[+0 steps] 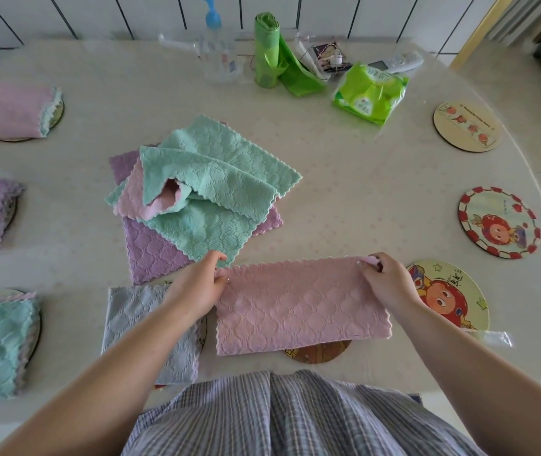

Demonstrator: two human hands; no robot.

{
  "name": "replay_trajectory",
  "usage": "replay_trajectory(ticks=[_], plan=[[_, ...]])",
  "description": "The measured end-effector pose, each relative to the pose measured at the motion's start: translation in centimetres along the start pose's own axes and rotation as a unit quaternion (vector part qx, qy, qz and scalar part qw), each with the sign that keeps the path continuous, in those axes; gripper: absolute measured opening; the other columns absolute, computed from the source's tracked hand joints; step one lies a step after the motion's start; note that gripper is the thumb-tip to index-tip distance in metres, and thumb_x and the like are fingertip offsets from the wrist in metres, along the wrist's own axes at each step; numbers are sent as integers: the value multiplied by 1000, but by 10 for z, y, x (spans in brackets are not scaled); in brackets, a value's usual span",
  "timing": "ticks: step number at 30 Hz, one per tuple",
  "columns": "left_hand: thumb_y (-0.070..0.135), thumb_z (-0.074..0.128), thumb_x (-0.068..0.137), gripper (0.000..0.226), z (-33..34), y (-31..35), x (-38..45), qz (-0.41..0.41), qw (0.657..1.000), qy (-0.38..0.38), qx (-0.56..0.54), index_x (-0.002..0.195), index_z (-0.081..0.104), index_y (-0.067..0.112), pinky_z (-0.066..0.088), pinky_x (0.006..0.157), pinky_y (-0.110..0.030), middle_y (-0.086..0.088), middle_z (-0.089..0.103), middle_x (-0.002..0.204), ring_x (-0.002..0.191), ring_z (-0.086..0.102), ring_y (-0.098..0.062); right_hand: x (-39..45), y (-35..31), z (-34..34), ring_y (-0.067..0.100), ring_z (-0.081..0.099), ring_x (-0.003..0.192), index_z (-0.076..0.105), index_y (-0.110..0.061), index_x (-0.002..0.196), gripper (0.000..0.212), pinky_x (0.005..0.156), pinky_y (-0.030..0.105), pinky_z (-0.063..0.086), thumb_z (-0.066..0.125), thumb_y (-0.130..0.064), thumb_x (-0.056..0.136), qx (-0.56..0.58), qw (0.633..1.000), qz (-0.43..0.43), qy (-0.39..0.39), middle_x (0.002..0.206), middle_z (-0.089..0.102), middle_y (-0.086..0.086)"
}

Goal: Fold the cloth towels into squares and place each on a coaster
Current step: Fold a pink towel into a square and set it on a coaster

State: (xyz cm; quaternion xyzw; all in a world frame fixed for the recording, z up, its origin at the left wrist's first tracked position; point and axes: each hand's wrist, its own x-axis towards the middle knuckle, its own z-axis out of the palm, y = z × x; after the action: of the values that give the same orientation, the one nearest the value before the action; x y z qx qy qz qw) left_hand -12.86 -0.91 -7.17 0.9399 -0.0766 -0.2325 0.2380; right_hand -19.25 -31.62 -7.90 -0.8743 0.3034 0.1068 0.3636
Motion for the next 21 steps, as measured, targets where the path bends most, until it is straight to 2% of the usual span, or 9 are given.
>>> replay_trajectory(ticks=[2, 4, 6, 8, 11, 14, 16, 18, 21], plan=[[21, 53, 92, 42, 2, 3, -2, 0, 1000, 26, 5, 131, 40, 18, 54, 60, -34, 2, 58, 96, 70, 61, -14, -4, -2, 1, 13, 53, 75, 56, -17, 110, 20, 57, 26, 38, 47, -27, 94, 25, 999, 10, 18, 94, 61, -1], [20, 55, 90, 43, 5, 5, -5, 14, 997, 75, 23, 131, 42, 19, 52, 73, -32, -1, 54, 113, 86, 59, -15, -11, -4, 1, 16, 54, 94, 52, -20, 118, 27, 70, 28, 40, 49, -29, 93, 24, 999, -8, 45, 115, 56, 0], [17, 58, 88, 40, 10, 7, -10, 52, 990, 126, 45, 127, 49, 19, 43, 89, -33, 1, 49, 120, 103, 54, -18, -21, -6, 1, 19, 46, 117, 50, -18, 124, 35, 88, 29, 37, 54, -28, 91, -43, 994, -76, 63, 131, 46, 2], [14, 59, 86, 36, 18, 12, -17, 107, 981, 153, 58, 121, 55, 18, 36, 97, -35, 2, 51, 119, 112, 49, -17, -34, -9, 6, 20, 37, 129, 49, -17, 127, 38, 103, 36, 31, 55, -26, 90, -114, 979, -156, 57, 141, 39, 2], [13, 55, 88, 38, 40, 27, -27, 171, 977, 119, 45, 125, 54, 18, 30, 104, -35, 4, 50, 125, 121, 43, -16, -53, -13, 22, 18, 21, 140, 45, -21, 134, 44, 116, 44, 15, 52, -29, 92, -196, 950, -244, 5, 150, 30, -1], [17, 42, 94, 41, 71, 44, -32, 206, 974, 68, 58, 135, 45, 16, 19, 115, -36, 2, 39, 144, 136, 29, -17, -65, -12, 42, 19, 16, 143, 40, -22, 138, 48, 116, 51, 11, 37, -38, 93, -255, 924, -281, -42, 150, 31, 1], [24, 34, 93, 44, 87, 51, -34, 216, 970, 67, 88, 134, 47, 13, 14, 116, -35, -2, 40, 145, 137, 30, -18, -68, -9, 54, 22, 27, 139, 43, -19, 136, 54, 111, 55, 23, 31, -42, 89, -292, 912, -281, -55, 144, 40, 4], [29, 34, 90, 48, 100, 52, -37, 214, 965, 63, 138, 132, 49, 11, 21, 114, -40, -5, 45, 142, 136, 33, -19, -66, -3, 59, 24, 38, 134, 47, -18, 133, 53, 103, 56, 36, 35, -43, 87, -324, 903, -279, -55, 140, 47, 6], [34, 37, 90, 49, 107, 43, -40, 222, 958, 74, 165, 129, 52, 10, 24, 109, -46, -9, 44, 143, 134, 30, -21, -60, 15, 59, 24, 31, 138, 41, -22, 139, 55, 108, 55, 25, 35, -48, 91, -339, 891, -299, -51, 148, 36, 8]])
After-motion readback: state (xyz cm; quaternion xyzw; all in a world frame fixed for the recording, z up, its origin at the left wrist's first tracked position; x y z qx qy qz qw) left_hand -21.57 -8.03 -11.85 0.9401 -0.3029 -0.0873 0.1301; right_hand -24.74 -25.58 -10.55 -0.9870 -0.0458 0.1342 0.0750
